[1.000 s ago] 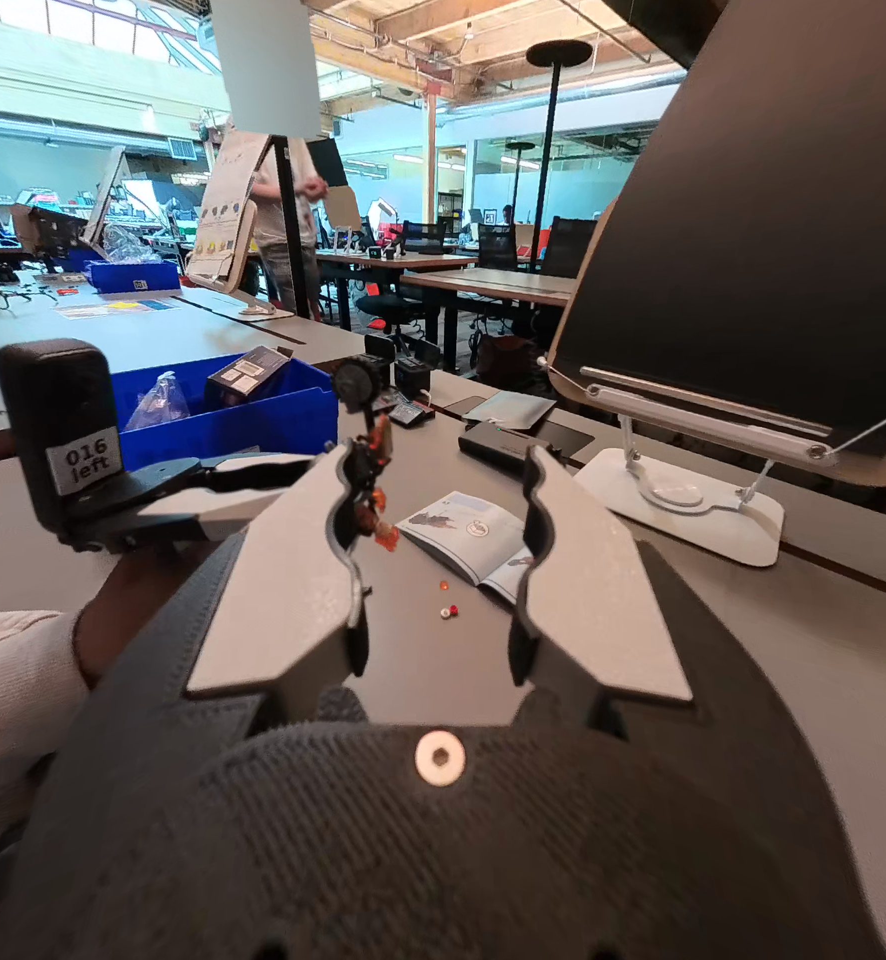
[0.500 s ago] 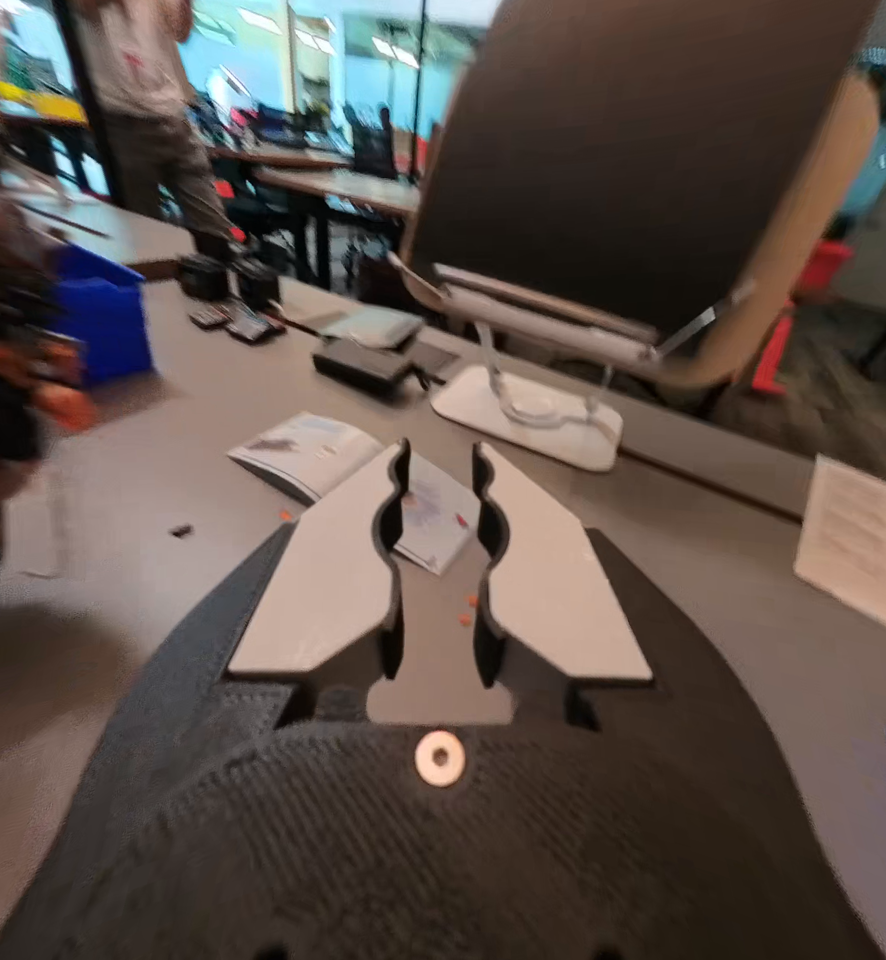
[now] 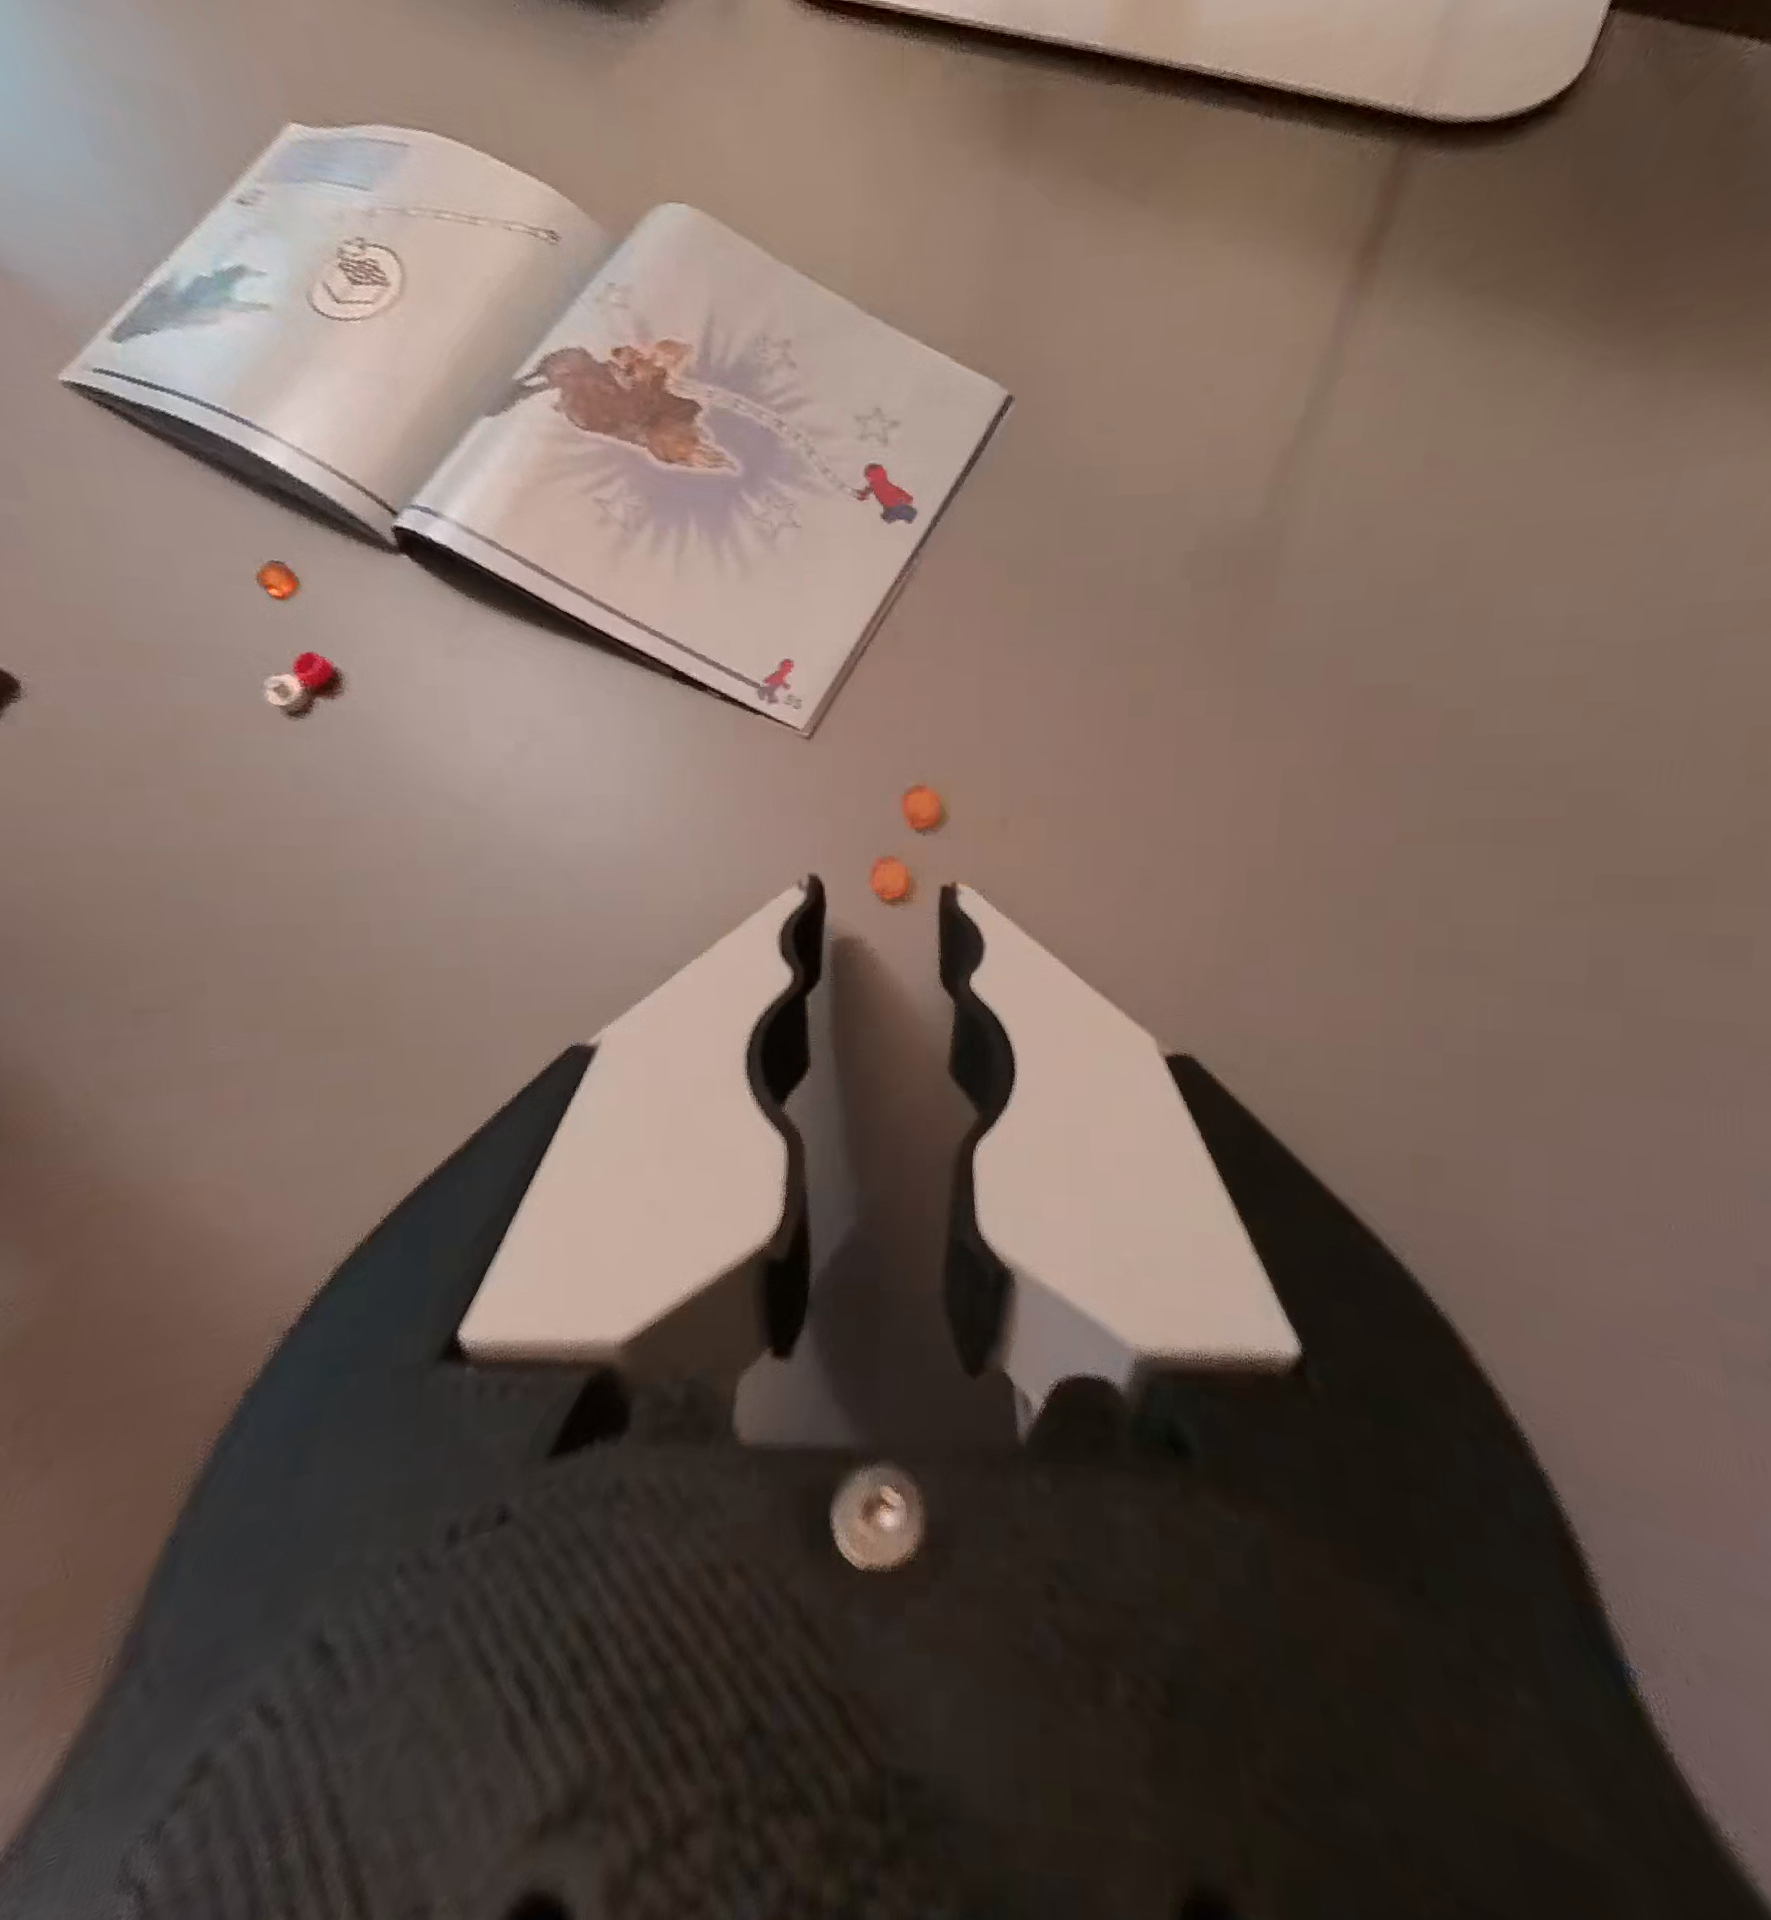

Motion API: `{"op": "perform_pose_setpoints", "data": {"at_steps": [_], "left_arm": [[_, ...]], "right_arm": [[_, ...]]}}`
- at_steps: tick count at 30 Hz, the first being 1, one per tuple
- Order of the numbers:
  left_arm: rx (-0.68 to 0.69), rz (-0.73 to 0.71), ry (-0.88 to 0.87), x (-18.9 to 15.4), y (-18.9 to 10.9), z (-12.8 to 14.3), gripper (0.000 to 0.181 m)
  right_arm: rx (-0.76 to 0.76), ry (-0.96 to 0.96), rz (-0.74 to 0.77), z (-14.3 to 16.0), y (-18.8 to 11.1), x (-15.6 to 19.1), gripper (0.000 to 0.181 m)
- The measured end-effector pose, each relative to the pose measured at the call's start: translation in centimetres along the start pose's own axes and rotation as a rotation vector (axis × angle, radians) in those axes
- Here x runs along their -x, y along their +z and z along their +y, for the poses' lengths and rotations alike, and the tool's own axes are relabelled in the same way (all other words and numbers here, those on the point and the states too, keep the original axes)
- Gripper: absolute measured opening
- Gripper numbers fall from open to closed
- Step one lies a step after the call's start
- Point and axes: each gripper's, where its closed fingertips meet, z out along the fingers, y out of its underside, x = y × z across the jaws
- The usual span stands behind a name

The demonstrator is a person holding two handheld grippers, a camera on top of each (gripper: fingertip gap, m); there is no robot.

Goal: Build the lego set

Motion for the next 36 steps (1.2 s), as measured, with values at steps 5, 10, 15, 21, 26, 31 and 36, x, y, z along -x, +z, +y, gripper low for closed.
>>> {"op": "perform_pose_setpoints", "data": {"at_steps": [5,10,15,21,26,31,36], "left_arm": [[0.019,0.000,0.018,-0.2,0.2,0.3,0.037],[0.039,0.007,0.024,-0.4,0.4,0.7,0.037],[0.053,0.005,0.024,-0.4,0.5,1.0,0.037],[0.101,-0.034,0.135,-0.7,0.8,1.6,0.037],[0.141,-0.082,0.250,-1.0,1.2,2.2,0.037],[0.148,-0.092,0.282,-1.3,1.4,2.5,0.038],[0.155,-0.031,0.243,-2.0,1.7,2.9,0.037]], "right_arm": [[0.007,-0.001,0.004,0.1,0.8,-0.5,0.014],[-0.007,-0.013,-0.013,-0.1,1.1,-0.5,0.005],[-0.135,0.024,-0.162,-2.1,-0.8,1.9,0.005],[-0.565,0.148,-0.728,-10.0,-11.8,12.4,0.004],[-0.659,0.077,-0.975,-11.3,-16.4,20.2,0.004],[-0.696,-0.025,-0.883,-11.4,-15.6,21.3,0.004],[-0.753,-0.096,-0.908,-11.1,-15.7,21.6,0.004]]}}
